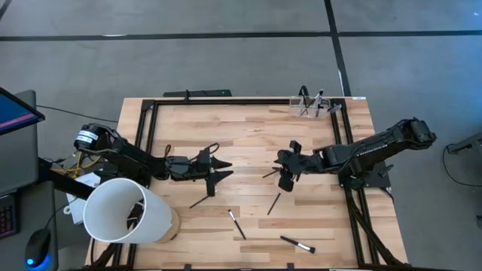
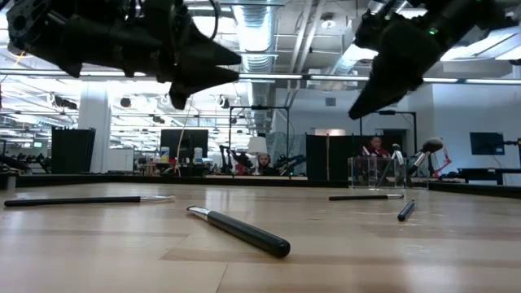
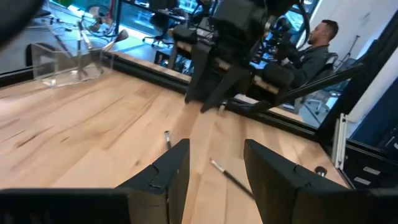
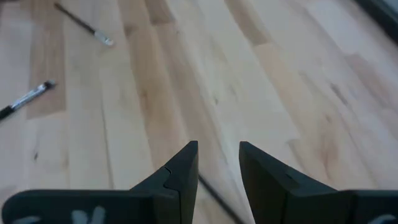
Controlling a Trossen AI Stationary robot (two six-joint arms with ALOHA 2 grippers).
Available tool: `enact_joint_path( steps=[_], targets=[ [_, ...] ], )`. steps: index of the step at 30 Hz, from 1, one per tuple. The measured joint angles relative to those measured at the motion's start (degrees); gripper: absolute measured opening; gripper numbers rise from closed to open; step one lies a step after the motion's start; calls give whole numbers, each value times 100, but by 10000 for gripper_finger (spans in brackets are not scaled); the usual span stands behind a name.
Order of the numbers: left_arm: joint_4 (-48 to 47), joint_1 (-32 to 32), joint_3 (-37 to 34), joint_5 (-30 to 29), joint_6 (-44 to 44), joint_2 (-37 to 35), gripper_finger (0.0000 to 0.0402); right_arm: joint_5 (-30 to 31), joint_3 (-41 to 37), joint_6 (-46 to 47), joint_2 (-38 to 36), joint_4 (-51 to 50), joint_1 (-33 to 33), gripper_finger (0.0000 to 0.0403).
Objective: Put items in baskets/containers
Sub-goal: Put the black eyeshadow brush into the middle section of the transparent organizer
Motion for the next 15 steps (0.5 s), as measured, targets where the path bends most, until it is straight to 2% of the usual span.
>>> enact_joint_path(
  steps=[5, 12, 15],
  targets=[
    [1, -44, 470, 2, 10, 493, 149, 39, -97, 318, 0, -301, 231, 107],
    [-9, 4, 1126, 17, -2, 1286, 149, 647, -101, 847, -40, -908, 613, 107],
    [-364, 78, 1523, 65, 60, 1483, 149, 813, -104, 950, -103, -1011, 809, 107]
  ],
)
